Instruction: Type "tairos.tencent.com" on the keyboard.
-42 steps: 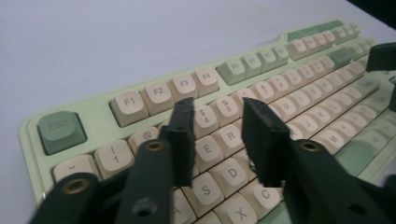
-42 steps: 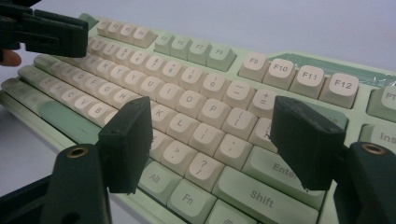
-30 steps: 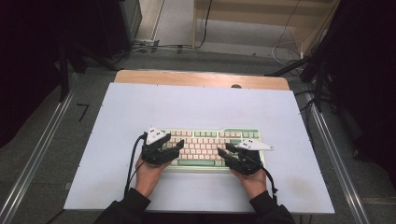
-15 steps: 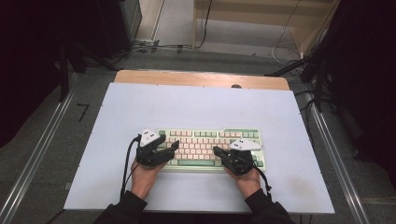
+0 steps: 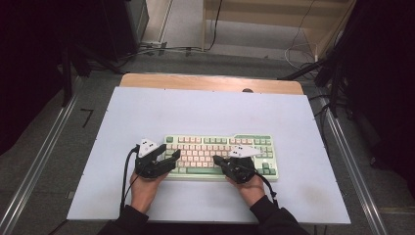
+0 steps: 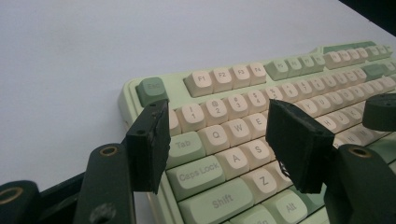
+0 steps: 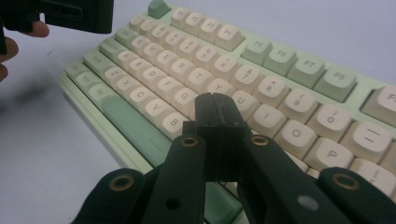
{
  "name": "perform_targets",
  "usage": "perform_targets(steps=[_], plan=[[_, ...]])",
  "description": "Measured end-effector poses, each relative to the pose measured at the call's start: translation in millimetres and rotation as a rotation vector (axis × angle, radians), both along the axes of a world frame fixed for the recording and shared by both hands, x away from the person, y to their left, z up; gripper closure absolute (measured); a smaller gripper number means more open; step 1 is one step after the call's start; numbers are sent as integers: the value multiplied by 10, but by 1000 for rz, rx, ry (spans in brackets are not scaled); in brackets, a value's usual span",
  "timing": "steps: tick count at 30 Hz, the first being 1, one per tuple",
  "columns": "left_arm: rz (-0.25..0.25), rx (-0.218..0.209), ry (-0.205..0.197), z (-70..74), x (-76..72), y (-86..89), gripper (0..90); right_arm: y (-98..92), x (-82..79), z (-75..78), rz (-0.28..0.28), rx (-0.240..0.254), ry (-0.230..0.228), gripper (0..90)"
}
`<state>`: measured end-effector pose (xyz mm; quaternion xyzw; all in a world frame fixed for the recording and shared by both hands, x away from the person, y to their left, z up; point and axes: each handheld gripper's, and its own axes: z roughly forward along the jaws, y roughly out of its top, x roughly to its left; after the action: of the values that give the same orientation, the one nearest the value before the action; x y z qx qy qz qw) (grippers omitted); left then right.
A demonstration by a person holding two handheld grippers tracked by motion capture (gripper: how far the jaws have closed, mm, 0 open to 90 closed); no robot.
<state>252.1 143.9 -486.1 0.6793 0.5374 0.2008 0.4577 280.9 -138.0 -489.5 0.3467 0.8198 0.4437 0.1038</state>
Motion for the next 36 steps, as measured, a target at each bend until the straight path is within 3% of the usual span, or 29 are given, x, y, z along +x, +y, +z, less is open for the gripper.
perform_targets(steps=[8,24,30,34,36], plan=[[18,-1,2,1,-39,61,404,89,4,-38,30,-28,11,876],[11,0,5,-5,-34,48,404,128,2,-94,40,-56,9,877],[8,1,3,-6,-31,44,405,110,-3,-65,34,-34,9,871],[4,0,3,-4,-22,35,405,59,3,-15,25,11,7,676],[-1,-2,3,-4,-16,29,406,32,14,1,8,17,-1,520]])
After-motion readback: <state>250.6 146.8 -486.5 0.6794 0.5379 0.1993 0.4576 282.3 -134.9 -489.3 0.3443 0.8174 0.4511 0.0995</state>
